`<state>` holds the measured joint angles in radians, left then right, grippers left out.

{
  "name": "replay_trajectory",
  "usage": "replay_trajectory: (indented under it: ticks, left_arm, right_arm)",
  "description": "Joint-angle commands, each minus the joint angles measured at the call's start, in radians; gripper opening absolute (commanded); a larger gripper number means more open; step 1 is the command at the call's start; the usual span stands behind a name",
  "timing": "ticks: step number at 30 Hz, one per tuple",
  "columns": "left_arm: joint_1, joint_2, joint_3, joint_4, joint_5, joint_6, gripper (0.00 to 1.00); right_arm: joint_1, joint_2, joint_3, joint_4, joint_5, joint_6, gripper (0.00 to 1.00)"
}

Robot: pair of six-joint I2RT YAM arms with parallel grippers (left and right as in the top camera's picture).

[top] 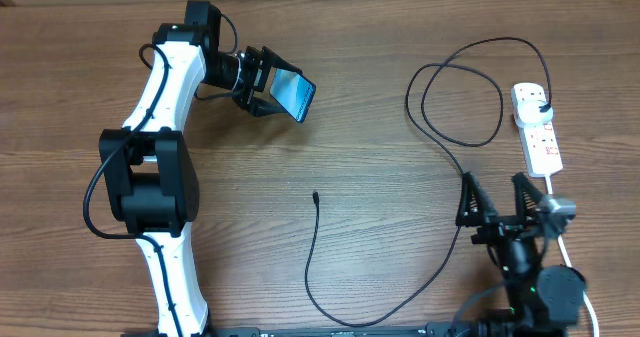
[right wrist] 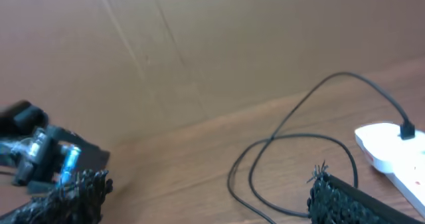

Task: Plug charger to phone and switch on socket

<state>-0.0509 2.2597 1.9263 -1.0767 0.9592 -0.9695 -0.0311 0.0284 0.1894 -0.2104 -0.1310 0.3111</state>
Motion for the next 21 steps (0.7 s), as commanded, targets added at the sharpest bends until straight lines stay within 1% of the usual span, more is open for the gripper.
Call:
replay_trajectory:
  ticks: [1, 6, 9, 14, 15, 18, 20, 21]
  left_arm:
    - [-0.003, 0.003, 0.034, -0.001, -0.011, 0.004, 0.04]
    - [-0.010, 0.003, 0.034, -0.001, -0.028, 0.003, 0.04]
    - [-0.014, 0.003, 0.034, -0.001, -0.039, 0.003, 0.04]
    - [-0.019, 0.003, 0.034, -0.010, -0.135, -0.005, 0.04]
    - [-0.019, 0.003, 0.034, -0.019, -0.156, -0.005, 0.04]
    - [-0.023, 0.003, 0.034, -0.024, -0.179, -0.010, 0.04]
    - [-0.027, 0.003, 0.034, -0.026, -0.194, -0.017, 0.04]
    - [-0.030, 0.003, 0.034, -0.027, -0.207, -0.023, 0.04]
  right_arm:
    - [0.006, 0.063, 0.175, -0.065, -0.039, 0.037, 1.00]
    - [0.006, 0.277, 0.358, -0.140, -0.176, 0.064, 1.00]
    - [0.006, 0.448, 0.440, -0.132, -0.299, 0.064, 1.00]
    - [0.006, 0.763, 0.553, -0.116, -0.461, 0.135, 1.00]
    - [0.006, 0.862, 0.573, -0.065, -0.571, 0.135, 1.00]
    - [0.006, 1.038, 0.579, 0.133, -0.826, 0.136, 1.00]
    - [0.006, 1.158, 0.579, 0.280, -0.976, 0.180, 1.00]
    - [0.006, 1.202, 0.579, 0.335, -1.020, 0.216, 1.00]
